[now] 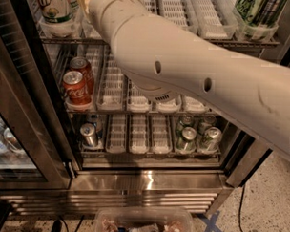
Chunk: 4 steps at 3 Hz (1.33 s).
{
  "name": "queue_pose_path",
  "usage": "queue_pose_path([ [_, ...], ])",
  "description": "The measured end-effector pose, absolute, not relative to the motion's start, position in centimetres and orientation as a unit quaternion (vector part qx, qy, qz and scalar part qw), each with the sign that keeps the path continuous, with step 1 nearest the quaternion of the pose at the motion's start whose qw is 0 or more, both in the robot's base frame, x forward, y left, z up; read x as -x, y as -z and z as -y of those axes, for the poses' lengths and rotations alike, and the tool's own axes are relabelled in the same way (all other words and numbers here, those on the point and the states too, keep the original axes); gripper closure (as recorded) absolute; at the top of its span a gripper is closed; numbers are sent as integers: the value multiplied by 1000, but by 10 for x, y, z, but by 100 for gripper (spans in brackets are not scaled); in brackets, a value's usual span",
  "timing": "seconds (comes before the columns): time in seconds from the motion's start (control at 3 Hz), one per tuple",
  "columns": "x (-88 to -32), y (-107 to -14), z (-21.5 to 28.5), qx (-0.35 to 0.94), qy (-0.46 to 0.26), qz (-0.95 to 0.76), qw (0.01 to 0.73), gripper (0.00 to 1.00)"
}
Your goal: Pick water bottle from top shelf of fridge
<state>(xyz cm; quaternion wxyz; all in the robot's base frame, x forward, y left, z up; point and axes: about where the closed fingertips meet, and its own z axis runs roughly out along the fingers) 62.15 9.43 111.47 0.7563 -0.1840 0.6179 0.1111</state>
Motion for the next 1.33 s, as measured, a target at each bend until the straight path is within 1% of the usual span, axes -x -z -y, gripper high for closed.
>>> queue_pose_path([
  [0.67, -621, -1126, -73, 153, -152, -629, 746, 100],
  [1.0, -620, -1126, -74, 153, -153, -630, 746, 100],
  [1.33, -599, -1125, -81, 162, -168, -635, 737, 100],
])
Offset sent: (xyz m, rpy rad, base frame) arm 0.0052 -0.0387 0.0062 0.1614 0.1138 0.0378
